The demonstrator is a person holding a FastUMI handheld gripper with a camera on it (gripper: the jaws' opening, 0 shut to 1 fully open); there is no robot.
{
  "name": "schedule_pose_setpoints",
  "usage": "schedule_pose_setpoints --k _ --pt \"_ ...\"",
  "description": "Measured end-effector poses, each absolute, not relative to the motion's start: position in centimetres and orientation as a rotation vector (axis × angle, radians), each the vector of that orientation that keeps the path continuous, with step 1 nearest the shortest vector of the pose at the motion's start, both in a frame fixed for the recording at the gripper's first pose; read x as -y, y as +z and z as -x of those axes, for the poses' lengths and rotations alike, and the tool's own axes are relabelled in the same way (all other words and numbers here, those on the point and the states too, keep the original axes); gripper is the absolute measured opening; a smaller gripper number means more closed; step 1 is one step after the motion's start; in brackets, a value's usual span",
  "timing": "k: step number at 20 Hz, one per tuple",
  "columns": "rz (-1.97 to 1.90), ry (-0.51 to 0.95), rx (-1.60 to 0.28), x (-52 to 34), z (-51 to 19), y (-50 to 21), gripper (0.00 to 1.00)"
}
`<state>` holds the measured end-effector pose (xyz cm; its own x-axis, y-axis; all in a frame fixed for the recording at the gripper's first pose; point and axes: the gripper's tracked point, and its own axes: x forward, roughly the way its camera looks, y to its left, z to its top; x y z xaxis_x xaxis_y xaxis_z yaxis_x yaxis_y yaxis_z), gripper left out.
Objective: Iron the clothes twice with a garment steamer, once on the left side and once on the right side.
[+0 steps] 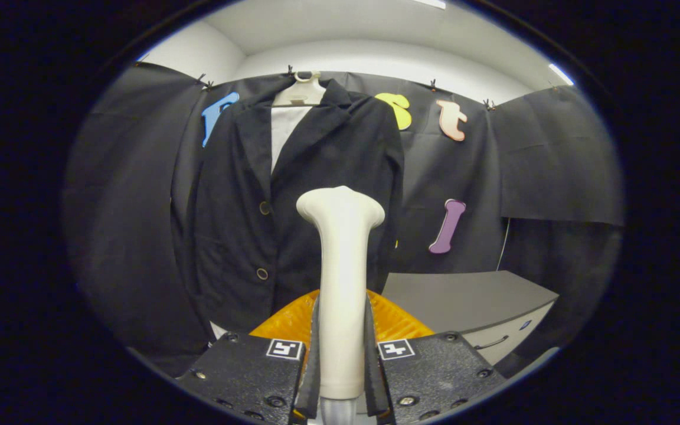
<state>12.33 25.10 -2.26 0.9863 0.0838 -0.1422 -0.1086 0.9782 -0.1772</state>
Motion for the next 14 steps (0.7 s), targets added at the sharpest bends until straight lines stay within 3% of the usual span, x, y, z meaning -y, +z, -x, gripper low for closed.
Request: schedule_pose_setpoints --k 14 --pt "0.287 0.109 -0.396 -23.4 -8.5 -17.5 0.33"
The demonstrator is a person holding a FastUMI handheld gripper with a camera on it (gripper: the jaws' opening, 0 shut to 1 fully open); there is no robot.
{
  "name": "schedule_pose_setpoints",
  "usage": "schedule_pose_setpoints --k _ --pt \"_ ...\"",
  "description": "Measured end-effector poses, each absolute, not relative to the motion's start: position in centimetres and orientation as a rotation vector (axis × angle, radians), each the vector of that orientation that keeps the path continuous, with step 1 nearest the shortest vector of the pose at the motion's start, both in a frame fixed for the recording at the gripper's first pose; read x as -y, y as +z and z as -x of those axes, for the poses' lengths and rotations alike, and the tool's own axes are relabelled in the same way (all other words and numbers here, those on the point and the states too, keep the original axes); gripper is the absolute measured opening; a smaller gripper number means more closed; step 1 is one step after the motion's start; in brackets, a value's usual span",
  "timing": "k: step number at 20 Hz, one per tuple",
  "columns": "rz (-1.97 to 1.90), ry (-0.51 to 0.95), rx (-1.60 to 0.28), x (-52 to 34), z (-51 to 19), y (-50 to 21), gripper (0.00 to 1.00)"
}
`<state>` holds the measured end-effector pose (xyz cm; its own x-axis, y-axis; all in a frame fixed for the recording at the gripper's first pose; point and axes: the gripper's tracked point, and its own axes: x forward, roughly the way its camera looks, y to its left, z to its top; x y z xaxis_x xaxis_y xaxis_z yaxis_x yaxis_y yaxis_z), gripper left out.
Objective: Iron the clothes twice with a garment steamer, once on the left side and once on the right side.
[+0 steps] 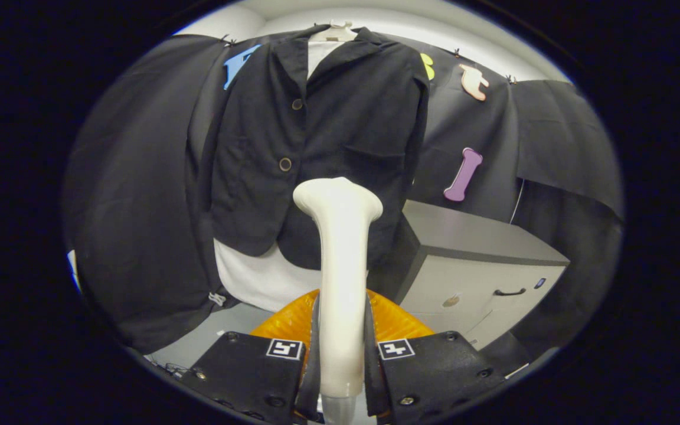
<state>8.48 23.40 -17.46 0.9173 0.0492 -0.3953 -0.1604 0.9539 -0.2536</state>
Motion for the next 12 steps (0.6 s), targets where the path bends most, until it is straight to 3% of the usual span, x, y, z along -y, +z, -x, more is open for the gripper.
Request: schedule_pose_setpoints --k 7,12 --pt "0.298 0.081 -0.523 -21.6 -8.2 -22.9 0.33" --pt "0.293 0.08 -0.529 -21.7 -7.5 -22.1 0.33"
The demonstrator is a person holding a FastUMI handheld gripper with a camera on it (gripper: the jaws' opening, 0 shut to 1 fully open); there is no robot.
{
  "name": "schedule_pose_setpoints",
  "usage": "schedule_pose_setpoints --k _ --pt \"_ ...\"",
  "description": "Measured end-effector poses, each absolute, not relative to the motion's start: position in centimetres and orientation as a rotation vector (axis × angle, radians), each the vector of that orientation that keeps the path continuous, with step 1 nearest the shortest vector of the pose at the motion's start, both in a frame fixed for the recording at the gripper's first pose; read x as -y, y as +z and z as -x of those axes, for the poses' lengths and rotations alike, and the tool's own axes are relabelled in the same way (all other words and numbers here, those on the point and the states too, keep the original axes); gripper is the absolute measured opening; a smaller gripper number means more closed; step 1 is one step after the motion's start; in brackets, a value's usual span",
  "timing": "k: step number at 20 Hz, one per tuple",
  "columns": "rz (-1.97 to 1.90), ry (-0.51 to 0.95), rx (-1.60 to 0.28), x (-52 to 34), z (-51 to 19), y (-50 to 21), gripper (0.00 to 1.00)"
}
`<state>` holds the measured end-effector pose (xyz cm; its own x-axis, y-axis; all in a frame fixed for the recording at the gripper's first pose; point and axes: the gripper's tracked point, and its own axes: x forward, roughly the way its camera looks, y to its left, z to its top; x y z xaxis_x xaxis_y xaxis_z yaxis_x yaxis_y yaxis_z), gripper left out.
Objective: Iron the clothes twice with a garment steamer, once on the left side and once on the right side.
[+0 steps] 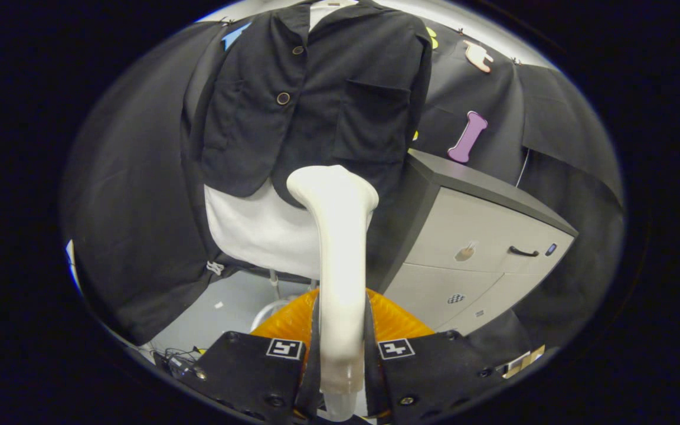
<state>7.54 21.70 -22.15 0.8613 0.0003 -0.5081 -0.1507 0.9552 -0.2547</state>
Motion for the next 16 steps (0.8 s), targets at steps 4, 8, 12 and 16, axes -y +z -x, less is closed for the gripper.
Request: schedule_pose_setpoints --k 4,8,12,16 --pt "0.245 0.124 -0.39 -24.0 -7.4 -15.4 0.33" --pt "0.194 0.181 -0.154 -28.3 -7.5 -5.3 0.33" --pt "0.178 0.237 0.099 -33.4 -8.6 4.4 0.33" --pt "0.188 0.263 0.28 -38.3 -10.5 10.6 0.33"
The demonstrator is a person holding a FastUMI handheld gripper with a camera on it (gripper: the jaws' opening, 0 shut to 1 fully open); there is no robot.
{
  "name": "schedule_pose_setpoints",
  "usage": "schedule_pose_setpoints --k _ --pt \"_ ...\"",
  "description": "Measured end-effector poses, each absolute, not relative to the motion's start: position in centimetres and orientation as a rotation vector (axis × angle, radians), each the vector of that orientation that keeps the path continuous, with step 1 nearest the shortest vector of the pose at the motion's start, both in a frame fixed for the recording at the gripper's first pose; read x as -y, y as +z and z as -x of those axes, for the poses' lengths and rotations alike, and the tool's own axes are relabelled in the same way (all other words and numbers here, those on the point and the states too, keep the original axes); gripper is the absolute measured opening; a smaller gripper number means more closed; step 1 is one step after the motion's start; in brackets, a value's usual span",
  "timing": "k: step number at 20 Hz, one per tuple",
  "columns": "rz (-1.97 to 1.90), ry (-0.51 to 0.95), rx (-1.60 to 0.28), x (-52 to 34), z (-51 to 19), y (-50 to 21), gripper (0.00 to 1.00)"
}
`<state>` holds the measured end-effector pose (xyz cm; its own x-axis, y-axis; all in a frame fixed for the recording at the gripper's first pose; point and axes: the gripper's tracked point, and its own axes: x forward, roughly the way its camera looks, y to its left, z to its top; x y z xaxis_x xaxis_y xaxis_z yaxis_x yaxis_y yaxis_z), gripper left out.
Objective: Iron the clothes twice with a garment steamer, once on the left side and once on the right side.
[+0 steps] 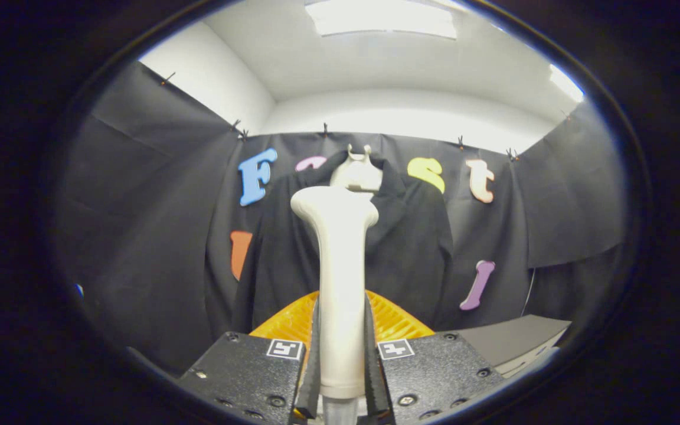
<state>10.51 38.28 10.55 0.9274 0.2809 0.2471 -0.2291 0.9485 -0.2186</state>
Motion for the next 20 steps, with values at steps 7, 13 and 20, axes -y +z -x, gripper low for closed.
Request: schedule_pose_setpoints --k 7,13,20 --pt "0.176 0.289 0.386 -45.6 -15.8 15.4 0.33" --pt "0.228 0.281 0.432 -49.7 -19.9 17.5 0.33" --pt "0.292 0.256 0.394 -50.0 -21.7 15.1 0.33"
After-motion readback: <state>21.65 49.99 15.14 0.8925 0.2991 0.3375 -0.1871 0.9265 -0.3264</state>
